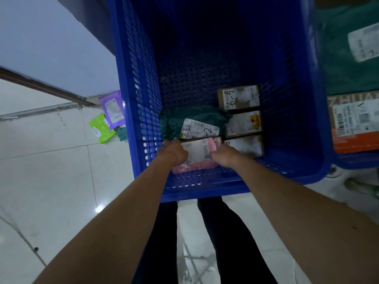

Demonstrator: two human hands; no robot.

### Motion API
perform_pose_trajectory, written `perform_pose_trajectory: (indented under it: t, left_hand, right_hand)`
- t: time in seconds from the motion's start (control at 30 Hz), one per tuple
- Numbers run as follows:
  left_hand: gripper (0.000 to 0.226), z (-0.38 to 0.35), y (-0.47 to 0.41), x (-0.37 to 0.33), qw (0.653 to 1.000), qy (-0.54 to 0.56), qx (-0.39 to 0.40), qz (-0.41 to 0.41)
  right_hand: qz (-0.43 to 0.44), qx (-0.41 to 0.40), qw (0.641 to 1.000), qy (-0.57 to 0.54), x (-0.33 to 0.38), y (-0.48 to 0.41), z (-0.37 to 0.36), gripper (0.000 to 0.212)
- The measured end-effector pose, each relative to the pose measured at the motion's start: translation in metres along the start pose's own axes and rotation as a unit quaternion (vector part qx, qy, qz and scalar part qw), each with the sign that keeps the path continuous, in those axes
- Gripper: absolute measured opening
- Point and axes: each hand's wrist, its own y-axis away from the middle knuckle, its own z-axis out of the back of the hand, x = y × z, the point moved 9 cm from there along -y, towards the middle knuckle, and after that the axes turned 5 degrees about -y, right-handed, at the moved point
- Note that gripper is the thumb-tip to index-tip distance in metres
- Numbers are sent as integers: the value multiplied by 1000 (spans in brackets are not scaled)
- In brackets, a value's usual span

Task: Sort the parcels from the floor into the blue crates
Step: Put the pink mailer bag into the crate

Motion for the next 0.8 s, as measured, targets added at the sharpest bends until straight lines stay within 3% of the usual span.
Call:
perform_pose_trajectory:
  t: [0.37, 0.5, 0.63, 0.8]
  left_hand:
    - [44, 23, 36, -14, 998, -47, -18, -32]
    - [48, 38, 76, -22, 998, -36, -21, -52]
    - [51, 53, 127, -28, 997, -22, -27, -72]
    - [42, 82, 190, -33, 993, -15, -53, -105]
  right_hand:
    - [7, -29, 999, 27, 14, 41, 23, 45]
    - [12, -38, 999, 29, 21, 84, 35, 44]
    - [32, -57, 997, 45, 31, 134, 44, 28]
    - [40, -64, 996, 57, 45, 190, 48, 28]
